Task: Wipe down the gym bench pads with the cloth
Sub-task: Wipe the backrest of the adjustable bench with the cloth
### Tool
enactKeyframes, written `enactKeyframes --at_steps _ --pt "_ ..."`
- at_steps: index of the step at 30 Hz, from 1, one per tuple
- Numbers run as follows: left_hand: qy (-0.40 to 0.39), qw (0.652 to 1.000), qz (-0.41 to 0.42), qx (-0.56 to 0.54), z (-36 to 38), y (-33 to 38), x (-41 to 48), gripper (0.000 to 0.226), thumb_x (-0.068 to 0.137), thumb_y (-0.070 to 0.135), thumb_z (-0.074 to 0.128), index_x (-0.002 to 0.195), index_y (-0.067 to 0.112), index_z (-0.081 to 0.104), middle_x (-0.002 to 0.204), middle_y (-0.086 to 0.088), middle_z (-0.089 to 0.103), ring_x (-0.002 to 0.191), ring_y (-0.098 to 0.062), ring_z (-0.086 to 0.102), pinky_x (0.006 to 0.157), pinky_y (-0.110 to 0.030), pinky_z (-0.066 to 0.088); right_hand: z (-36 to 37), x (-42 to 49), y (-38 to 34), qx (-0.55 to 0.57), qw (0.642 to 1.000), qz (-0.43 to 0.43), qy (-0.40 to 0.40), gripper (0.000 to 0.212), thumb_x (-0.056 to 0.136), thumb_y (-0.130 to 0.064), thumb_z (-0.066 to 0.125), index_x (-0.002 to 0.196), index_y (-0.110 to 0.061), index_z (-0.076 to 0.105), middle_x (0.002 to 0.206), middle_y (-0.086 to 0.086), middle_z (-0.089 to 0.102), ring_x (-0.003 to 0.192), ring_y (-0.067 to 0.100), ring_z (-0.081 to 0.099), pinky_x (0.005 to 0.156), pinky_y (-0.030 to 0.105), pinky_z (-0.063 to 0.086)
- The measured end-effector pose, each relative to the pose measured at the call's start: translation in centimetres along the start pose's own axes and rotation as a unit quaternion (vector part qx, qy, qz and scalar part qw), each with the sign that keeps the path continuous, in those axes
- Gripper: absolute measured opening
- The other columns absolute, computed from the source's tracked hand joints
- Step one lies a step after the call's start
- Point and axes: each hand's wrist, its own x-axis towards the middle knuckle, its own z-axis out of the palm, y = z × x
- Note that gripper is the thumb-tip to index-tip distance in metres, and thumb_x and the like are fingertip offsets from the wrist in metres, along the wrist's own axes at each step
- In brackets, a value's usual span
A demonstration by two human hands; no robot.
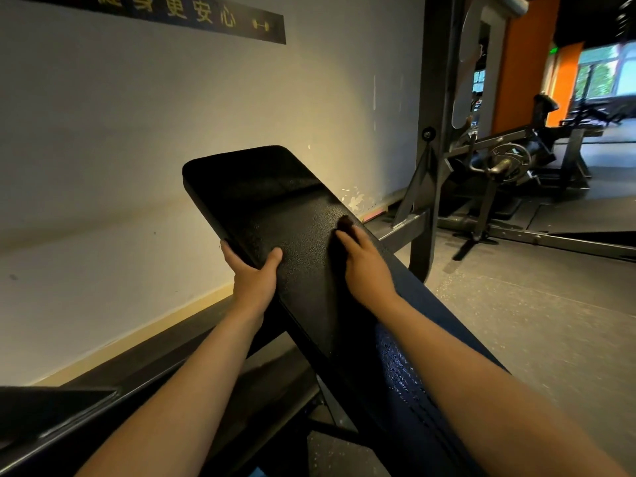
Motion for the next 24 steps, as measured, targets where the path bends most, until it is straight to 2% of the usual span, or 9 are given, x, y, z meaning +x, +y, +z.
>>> enactKeyframes --at_steps 3,5,8,11,15,17,19,22,24 --pt "-0.003 1.000 -0.005 0.018 0.1 0.3 -0.5 0.096 0.097 0.037 0.064 0.158 0.036 -0.010 0.164 -0.001 0.023 0.146 -0.031 0.033 0.114 -0.046 0.035 -0.9 0.4 1.1 0.046 0.992 0.116 0.029 0.063 0.090 0.005 0.043 0.147 -0.022 0.044 0.162 0.002 0.020 0.145 0.031 0.029 0.116 0.047 0.032" --pt "-0.007 1.000 -0.011 0.019 0.0 0.5 -0.6 0.095 0.098 0.038 0.063 0.158 0.036 -0.012 0.163 -0.002 0.024 0.145 -0.031 0.035 0.114 -0.045 0.035 -0.3 -0.2 -0.8 0.057 0.989 0.125 0.053 0.059 0.088 0.005 0.044 0.140 -0.020 0.053 0.159 0.002 0.027 0.144 0.030 0.030 0.116 0.048 0.029" --pt "-0.009 1.000 -0.019 0.013 -0.1 0.4 -0.4 0.096 0.098 0.038 0.063 0.157 0.039 -0.013 0.162 -0.004 0.027 0.143 -0.033 0.039 0.111 -0.047 0.039 1.5 -2.1 -5.9 0.066 0.996 0.037 0.044 0.048 0.091 -0.001 0.046 0.133 -0.019 0.060 0.155 0.000 0.036 0.142 0.022 0.032 0.115 0.041 0.026" --pt "-0.014 1.000 -0.017 0.020 -0.3 0.4 -0.4 0.095 0.098 0.039 0.062 0.156 0.042 -0.013 0.158 -0.009 0.035 0.133 -0.035 0.050 0.105 -0.050 0.048 3.5 -3.7 -9.4 0.078 0.995 -0.064 0.025 0.044 0.094 -0.007 0.047 0.134 -0.018 0.060 0.154 0.001 0.038 0.141 0.019 0.034 0.113 0.036 0.030" --pt "-0.031 0.999 -0.021 0.025 -0.5 0.3 -0.4 0.094 0.099 0.039 0.060 0.155 0.043 -0.016 0.161 -0.008 0.030 0.137 -0.035 0.046 0.107 -0.050 0.047 3.4 -3.1 -7.4 0.051 0.995 -0.085 0.021 0.045 0.098 -0.008 0.046 0.141 -0.019 0.052 0.158 0.003 0.030 0.145 0.022 0.029 0.112 0.037 0.033" --pt "-0.030 0.999 -0.021 0.028 -0.5 0.2 -0.3 0.094 0.099 0.040 0.059 0.155 0.042 -0.016 0.164 -0.006 0.024 0.143 -0.035 0.038 0.112 -0.051 0.041 2.7 -2.1 -5.1 0.019 0.998 -0.048 0.036 0.050 0.097 -0.006 0.046 0.144 -0.021 0.049 0.159 0.003 0.027 0.144 0.025 0.029 0.114 0.039 0.033" --pt "-0.028 0.999 -0.015 0.028 -0.4 0.2 -0.4 0.093 0.100 0.039 0.058 0.156 0.039 -0.016 0.165 -0.005 0.020 0.147 -0.033 0.033 0.116 -0.049 0.034 1.6 -1.1 -2.4 0.011 0.999 0.025 0.046 0.058 0.093 0.000 0.047 0.146 -0.022 0.046 0.160 0.002 0.025 0.144 0.029 0.030 0.116 0.046 0.033" --pt "-0.022 0.999 -0.013 0.024 -0.3 0.2 -0.7 0.093 0.100 0.038 0.058 0.157 0.038 -0.015 0.166 -0.005 0.018 0.148 -0.033 0.030 0.116 -0.046 0.030 0.3 -0.7 0.1 0.045 0.986 0.146 0.069 0.061 0.090 0.004 0.044 0.147 -0.019 0.044 0.159 0.003 0.023 0.141 0.033 0.034 0.115 0.045 0.034" --pt "-0.019 1.000 -0.007 0.011 -0.3 0.2 -0.7 0.093 0.100 0.035 0.059 0.157 0.037 -0.014 0.165 -0.006 0.021 0.147 -0.032 0.031 0.115 -0.044 0.031 0.5 -1.1 -1.0 0.054 0.982 0.159 0.084 0.058 0.091 0.003 0.044 0.145 -0.017 0.048 0.158 0.003 0.027 0.140 0.033 0.035 0.114 0.046 0.033"
